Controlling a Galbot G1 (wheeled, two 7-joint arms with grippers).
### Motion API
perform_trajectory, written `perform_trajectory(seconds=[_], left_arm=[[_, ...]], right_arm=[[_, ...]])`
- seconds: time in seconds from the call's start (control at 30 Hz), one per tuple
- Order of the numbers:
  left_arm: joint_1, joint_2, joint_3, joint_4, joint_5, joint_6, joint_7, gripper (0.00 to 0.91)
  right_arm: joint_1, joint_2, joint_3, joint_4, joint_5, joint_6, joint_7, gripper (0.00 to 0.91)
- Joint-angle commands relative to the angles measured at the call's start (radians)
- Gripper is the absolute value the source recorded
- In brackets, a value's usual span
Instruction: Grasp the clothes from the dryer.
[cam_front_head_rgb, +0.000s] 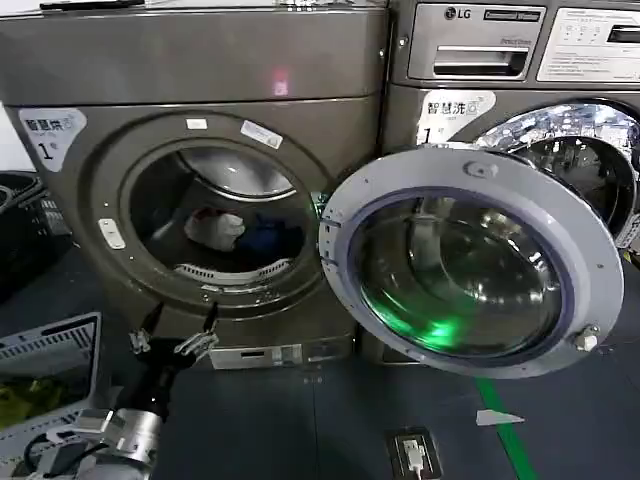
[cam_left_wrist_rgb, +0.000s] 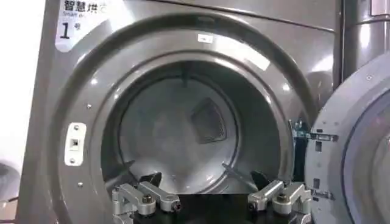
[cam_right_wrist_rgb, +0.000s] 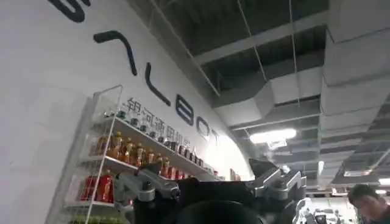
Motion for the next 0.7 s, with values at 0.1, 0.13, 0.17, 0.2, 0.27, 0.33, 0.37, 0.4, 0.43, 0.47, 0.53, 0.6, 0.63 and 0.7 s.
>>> perform_trajectory(seconds=[0.1,0.13,0.17,0.2,0.27,0.33,0.37,0.4,0.43,0.47,0.53,0.6,0.63,0.7], left_arm=[[-0.003,0.003,-0.003,-0.002,-0.003,0.002,0.0,0.907],[-0.002,0.003,-0.004,-0.003,-0.003,0.002,0.0,0.907],[0.0,0.003,-0.005,-0.005,-0.004,0.002,0.0,0.907],[0.001,0.003,-0.006,-0.007,-0.004,0.002,0.0,0.907],[0.004,0.002,-0.009,-0.008,-0.003,0.002,0.0,0.907],[0.007,0.002,-0.012,-0.011,-0.003,0.002,0.0,0.907],[0.008,0.002,-0.013,-0.012,-0.004,0.002,0.0,0.907],[0.008,0.002,-0.014,-0.013,-0.004,0.002,0.0,0.907],[0.009,0.002,-0.014,-0.014,-0.004,0.002,0.0,0.907],[0.01,0.003,-0.015,-0.015,-0.004,0.003,0.0,0.907],[0.009,0.005,-0.016,-0.015,-0.005,0.004,0.0,0.907],[0.01,0.006,-0.016,-0.017,-0.006,0.005,0.0,0.907],[0.01,0.007,-0.016,-0.017,-0.006,0.005,0.0,0.907],[0.012,0.007,-0.016,-0.017,-0.006,0.004,0.0,0.907]], right_arm=[[0.001,0.0,0.001,0.002,0.004,-0.002,0.005,0.907],[0.002,0.0,0.0,0.0,0.004,-0.002,0.007,0.907],[0.002,-0.001,0.001,-0.002,0.004,-0.002,0.006,0.907],[0.003,-0.001,0.0,-0.002,0.004,-0.002,0.006,0.907],[0.004,-0.001,-0.002,-0.003,0.004,0.0,0.006,0.907],[0.005,0.0,-0.004,-0.003,0.004,0.0,0.005,0.907],[0.006,0.0,-0.004,-0.003,0.004,0.0,0.004,0.907],[0.007,0.0,-0.005,-0.003,0.004,0.001,0.004,0.907],[0.007,0.0,-0.005,-0.003,0.003,0.001,0.005,0.907],[0.008,0.002,-0.006,-0.003,0.003,0.001,0.006,0.907],[0.009,0.002,-0.006,-0.002,0.003,0.003,0.006,0.907],[0.009,0.002,-0.006,-0.004,0.003,0.004,0.007,0.907],[0.009,0.002,-0.006,-0.004,0.003,0.005,0.007,0.907],[0.01,0.002,-0.007,-0.004,0.003,0.005,0.007,0.907]])
